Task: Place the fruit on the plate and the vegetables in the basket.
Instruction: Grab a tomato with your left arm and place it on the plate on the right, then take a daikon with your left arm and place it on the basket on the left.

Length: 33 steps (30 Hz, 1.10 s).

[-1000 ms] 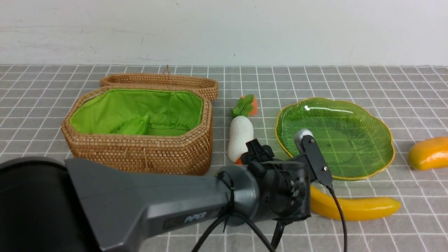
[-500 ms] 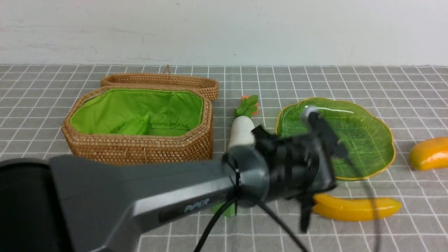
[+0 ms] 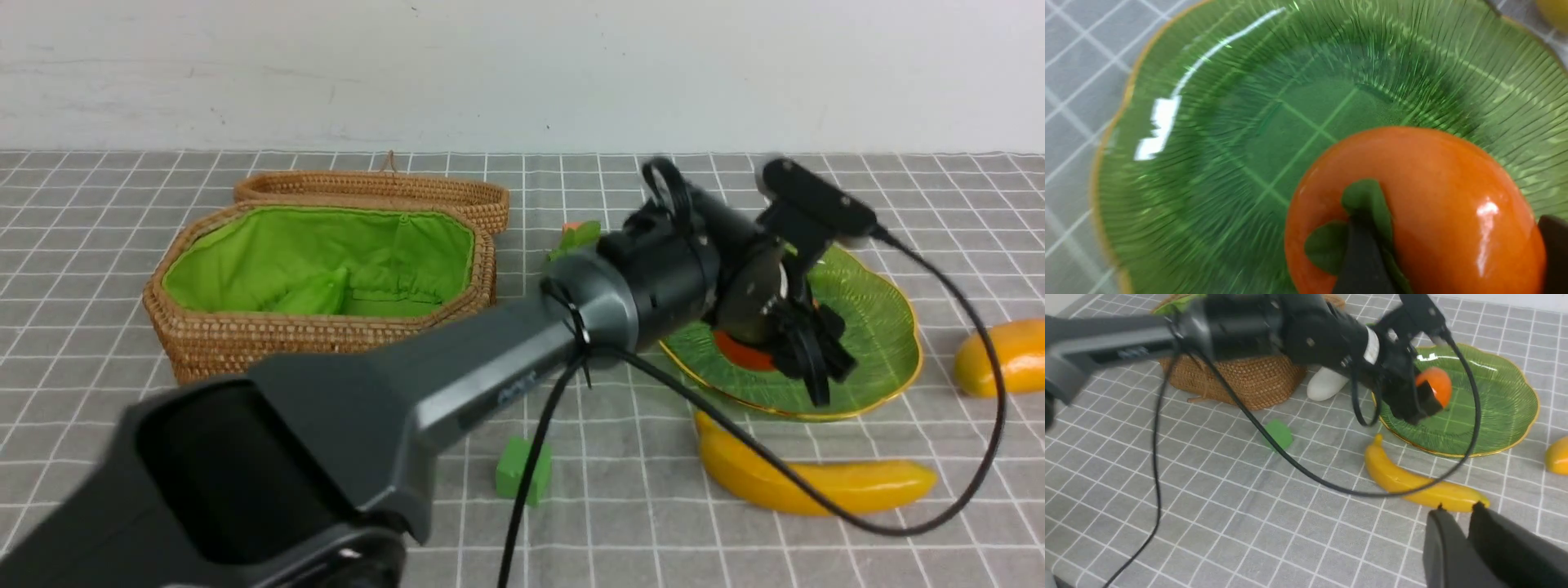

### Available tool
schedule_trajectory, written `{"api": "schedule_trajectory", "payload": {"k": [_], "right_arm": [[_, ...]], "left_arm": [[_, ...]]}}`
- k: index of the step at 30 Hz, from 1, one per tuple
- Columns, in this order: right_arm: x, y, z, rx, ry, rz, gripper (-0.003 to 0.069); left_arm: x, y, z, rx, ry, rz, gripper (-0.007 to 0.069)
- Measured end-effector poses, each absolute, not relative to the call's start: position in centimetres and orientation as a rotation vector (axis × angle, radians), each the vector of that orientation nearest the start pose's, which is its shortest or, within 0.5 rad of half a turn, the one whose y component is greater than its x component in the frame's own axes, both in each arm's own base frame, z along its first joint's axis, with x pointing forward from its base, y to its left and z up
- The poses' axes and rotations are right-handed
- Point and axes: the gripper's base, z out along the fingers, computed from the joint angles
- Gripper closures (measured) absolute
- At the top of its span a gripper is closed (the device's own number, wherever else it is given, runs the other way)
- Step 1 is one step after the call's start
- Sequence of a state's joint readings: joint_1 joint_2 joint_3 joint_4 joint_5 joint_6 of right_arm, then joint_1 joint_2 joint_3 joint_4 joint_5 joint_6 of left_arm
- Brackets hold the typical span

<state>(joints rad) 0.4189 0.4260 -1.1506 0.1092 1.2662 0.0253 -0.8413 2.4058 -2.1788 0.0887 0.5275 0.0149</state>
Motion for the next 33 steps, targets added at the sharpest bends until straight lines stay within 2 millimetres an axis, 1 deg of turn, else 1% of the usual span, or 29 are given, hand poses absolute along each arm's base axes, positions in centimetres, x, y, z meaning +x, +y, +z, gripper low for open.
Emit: {"api": "schedule_trajectory", "payload": {"k": [2,3,4,6,8,9,11,12,15,17,18,20,21,22,24,25,26,27,28,29,31,32,33], "right_arm": [[-0.7,0.8,43.2,-0.433,1.999,0.412,0.0561],[-0.7,0.8,43.2,-0.433,1.999,0.412,0.0561],[-0.7,0.8,43.2,-0.433,1.999,0.412,0.0561],[-0.7,0.8,43.2,-0.433,1.999,0.413,0.0561],[-0.7,0.8,43.2,-0.433,1.999,0.413,0.0561],[-0.7,0.8,43.2,-0.433,1.999,0.413,0.0561],[-0.7,0.8,43.2,-0.432,1.999,0.413,0.0561],[-0.7,0.8,43.2,-0.432,1.999,0.413,0.0561],[-0.7,0.8,43.2,-0.431,1.998,0.414,0.0561],[-0.7,0.8,43.2,-0.431,1.998,0.414,0.0561],[-0.7,0.8,43.2,-0.431,1.998,0.414,0.0561],[-0.7,0.8,43.2,-0.431,1.998,0.414,0.0561],[-0.7,0.8,43.2,-0.431,1.998,0.414,0.0561],[-0.7,0.8,43.2,-0.432,1.998,0.417,0.0561],[-0.7,0.8,43.2,-0.432,1.997,0.419,0.0561],[-0.7,0.8,43.3,-0.432,1.996,0.420,0.0561],[-0.7,0.8,43.3,-0.430,1.991,0.420,0.0559],[-0.7,0.8,43.3,-0.430,1.991,0.421,0.0557],[-0.7,0.8,43.3,-0.430,1.991,0.421,0.0557],[-0.7,0.8,43.3,-0.431,1.991,0.424,0.0557],[-0.7,0.9,43.3,-0.433,1.991,0.430,0.0557],[-0.7,0.9,43.3,-0.433,1.989,0.434,0.0557],[-0.7,0.9,43.3,-0.433,1.989,0.434,0.0557]], "left_arm": [[37.7,-41.8,20.1,0.997,2.013,-0.365,0.0139],[37.7,-41.9,20.1,0.998,2.009,-0.368,0.0132],[37.7,-42.0,20.1,0.992,2.000,-0.374,0.0088],[37.7,-42.0,20.2,0.990,1.995,-0.377,0.0041],[37.7,-41.9,20.8,0.984,1.986,-0.381,-0.0018],[37.6,-41.8,21.3,0.983,1.988,-0.379,-0.0034],[37.3,-41.4,22.7,0.985,1.997,-0.374,-0.0042],[37.3,-41.3,23.0,0.984,1.995,-0.374,-0.0041],[36.4,-40.3,25.7,0.995,2.038,-0.354,-0.0018],[35.6,-39.2,27.6,0.996,2.103,-0.335,0.0029],[35.3,-38.7,28.0,0.990,2.152,-0.324,0.0049],[34.5,-36.8,29.5,0.952,2.293,-0.284,0.0134],[34.5,-35.7,30.0,0.930,2.358,-0.250,0.0181],[34.8,-34.9,30.1,0.902,2.395,-0.227,0.0213],[35.8,-33.6,29.7,0.838,2.455,-0.182,0.0244],[36.1,-33.4,29.6,0.824,2.461,-0.166,0.0246],[37.0,-32.8,28.8,0.780,2.478,-0.126,0.0245],[37.9,-32.3,27.9,0.737,2.483,-0.071,0.0230],[38.1,-32.1,27.8,0.733,2.478,-0.051,0.0228],[38.9,-31.9,27.0,0.708,2.470,0.009,0.0206],[39.6,-31.8,26.0,0.681,2.457,0.068,0.0174],[40.4,-32.0,24.6,0.650,2.439,0.109,0.0124],[40.4,-32.0,24.6,0.646,2.435,0.110,0.0124]]}}
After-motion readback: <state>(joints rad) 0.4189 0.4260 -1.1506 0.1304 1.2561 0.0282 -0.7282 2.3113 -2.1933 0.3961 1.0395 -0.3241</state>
